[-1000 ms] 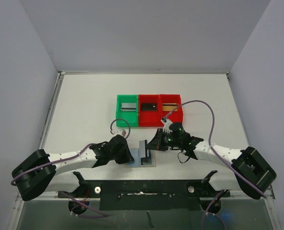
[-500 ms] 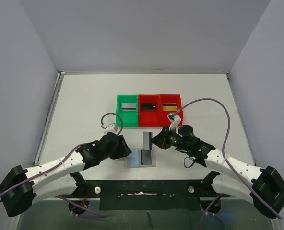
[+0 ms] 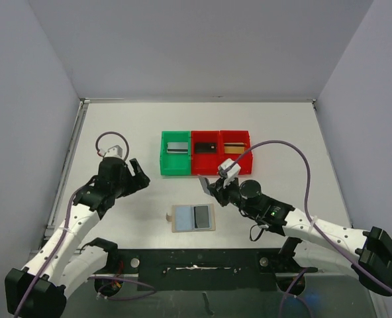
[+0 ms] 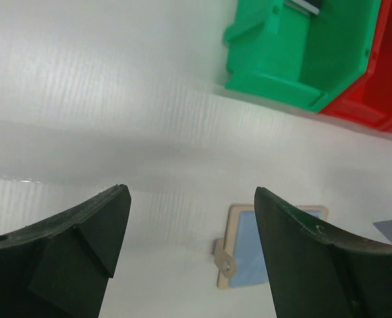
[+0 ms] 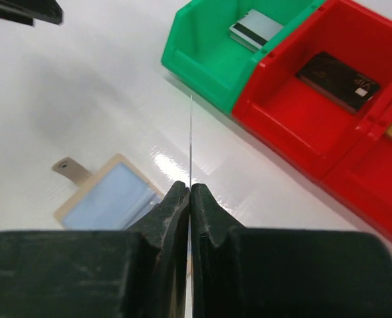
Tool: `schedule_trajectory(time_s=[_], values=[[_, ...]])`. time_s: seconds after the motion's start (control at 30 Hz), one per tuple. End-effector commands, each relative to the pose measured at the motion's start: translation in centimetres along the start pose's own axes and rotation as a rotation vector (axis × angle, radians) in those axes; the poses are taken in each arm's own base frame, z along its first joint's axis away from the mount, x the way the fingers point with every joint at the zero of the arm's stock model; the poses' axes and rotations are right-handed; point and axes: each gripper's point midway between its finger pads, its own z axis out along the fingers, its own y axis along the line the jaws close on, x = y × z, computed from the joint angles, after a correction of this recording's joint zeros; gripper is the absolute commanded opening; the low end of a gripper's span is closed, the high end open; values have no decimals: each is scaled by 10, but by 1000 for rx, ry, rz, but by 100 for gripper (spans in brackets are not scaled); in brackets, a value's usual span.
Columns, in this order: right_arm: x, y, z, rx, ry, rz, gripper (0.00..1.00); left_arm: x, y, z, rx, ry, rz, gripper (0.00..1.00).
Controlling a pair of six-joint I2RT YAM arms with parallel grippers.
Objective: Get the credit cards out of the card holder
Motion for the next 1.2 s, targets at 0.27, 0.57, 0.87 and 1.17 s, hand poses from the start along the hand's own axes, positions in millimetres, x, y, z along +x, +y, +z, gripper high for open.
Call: schedule_trajectory(time_s=[0.27, 0.57, 0.87, 1.17], values=[[-87, -27, 66, 140, -24, -322, 0, -82, 25, -9, -121, -210, 181, 78], [-111, -45, 137, 93, 61, -383, 0, -94, 36, -12, -168, -293, 174, 78], [-98, -66, 198, 123, 196, -562, 0, -100, 37, -19, -168, -331, 162, 78], [-81, -76, 231, 129, 257, -720, 0, -103, 40, -17, -157, -327, 149, 78]])
